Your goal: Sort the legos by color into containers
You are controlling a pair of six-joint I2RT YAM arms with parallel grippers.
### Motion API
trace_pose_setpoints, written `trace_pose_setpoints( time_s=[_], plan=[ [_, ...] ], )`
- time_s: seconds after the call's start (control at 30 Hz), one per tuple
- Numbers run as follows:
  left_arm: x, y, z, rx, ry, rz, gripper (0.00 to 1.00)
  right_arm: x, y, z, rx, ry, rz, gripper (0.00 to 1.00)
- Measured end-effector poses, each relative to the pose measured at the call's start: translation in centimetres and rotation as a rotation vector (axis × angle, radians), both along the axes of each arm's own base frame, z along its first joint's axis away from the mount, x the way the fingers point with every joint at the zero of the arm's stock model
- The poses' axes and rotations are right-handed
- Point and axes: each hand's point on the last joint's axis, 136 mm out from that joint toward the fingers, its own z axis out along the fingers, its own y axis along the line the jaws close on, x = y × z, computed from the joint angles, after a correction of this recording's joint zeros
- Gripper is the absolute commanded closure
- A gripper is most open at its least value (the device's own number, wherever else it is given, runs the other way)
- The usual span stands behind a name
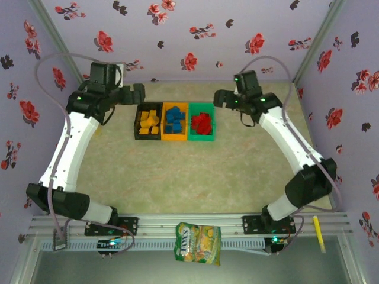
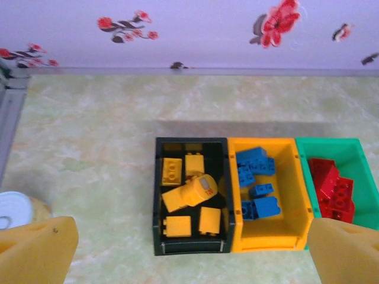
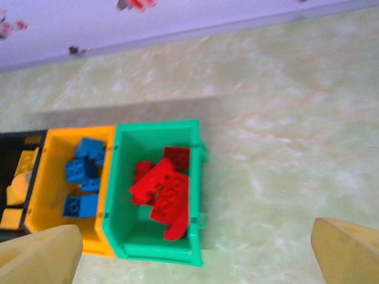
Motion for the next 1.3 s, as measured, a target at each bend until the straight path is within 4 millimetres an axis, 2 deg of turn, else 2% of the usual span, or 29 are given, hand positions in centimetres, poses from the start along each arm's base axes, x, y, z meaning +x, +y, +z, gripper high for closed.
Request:
trace_pose_setpoints(
  time_s=[0.13, 0.27, 0.37, 0.47, 0.63, 0.73, 0.87, 1.0, 1.17, 1.3],
  plan=[
    [-0.2, 2.0, 0.9, 0.022, 0.004, 0.063, 0.00, -1.5, -5.2, 2.7, -0.027, -0.082, -0.134, 0.00],
    [-0.1, 3.9, 0.3, 0.044, 0.017, 0.125, 0.00, -3.1, -9.8, 4.3, -0.054, -0.140, -0.262, 0.00],
    [0.3, 5.6, -2.2, 0.061, 0.039, 0.175, 0.00, -3.7, -13.0, 4.3, -0.104, -0.165, -0.369, 0.00],
    [0.9, 7.6, -6.1, 0.089, 0.087, 0.239, 0.00, -4.1, -15.4, 2.6, -0.174, -0.166, -0.463, 0.00],
    [0.3, 10.0, -14.1, 0.157, 0.134, 0.306, 0.00, -4.5, -17.5, -2.3, -0.282, -0.128, -0.525, 0.00],
    [-0.3, 10.7, -17.9, 0.194, 0.141, 0.308, 0.00, -4.8, -18.9, -3.9, -0.316, -0.110, -0.569, 0.00],
    [-0.5, 11.4, -21.4, 0.223, 0.089, 0.302, 0.00, -4.2, -20.2, -4.9, -0.328, -0.123, -0.613, 0.00],
    [-1.2, 12.3, -24.8, 0.229, 0.034, 0.299, 0.00, -4.0, -20.7, -7.6, -0.329, -0.132, -0.613, 0.01],
    [-2.3, 13.3, -27.3, 0.196, -0.064, 0.305, 0.00, -4.4, -20.5, -11.4, -0.341, -0.130, -0.564, 0.01],
    [-1.8, 13.4, -26.5, 0.153, -0.181, 0.304, 0.00, -3.7, -20.3, -11.5, -0.328, -0.180, -0.535, 0.00]
  ],
)
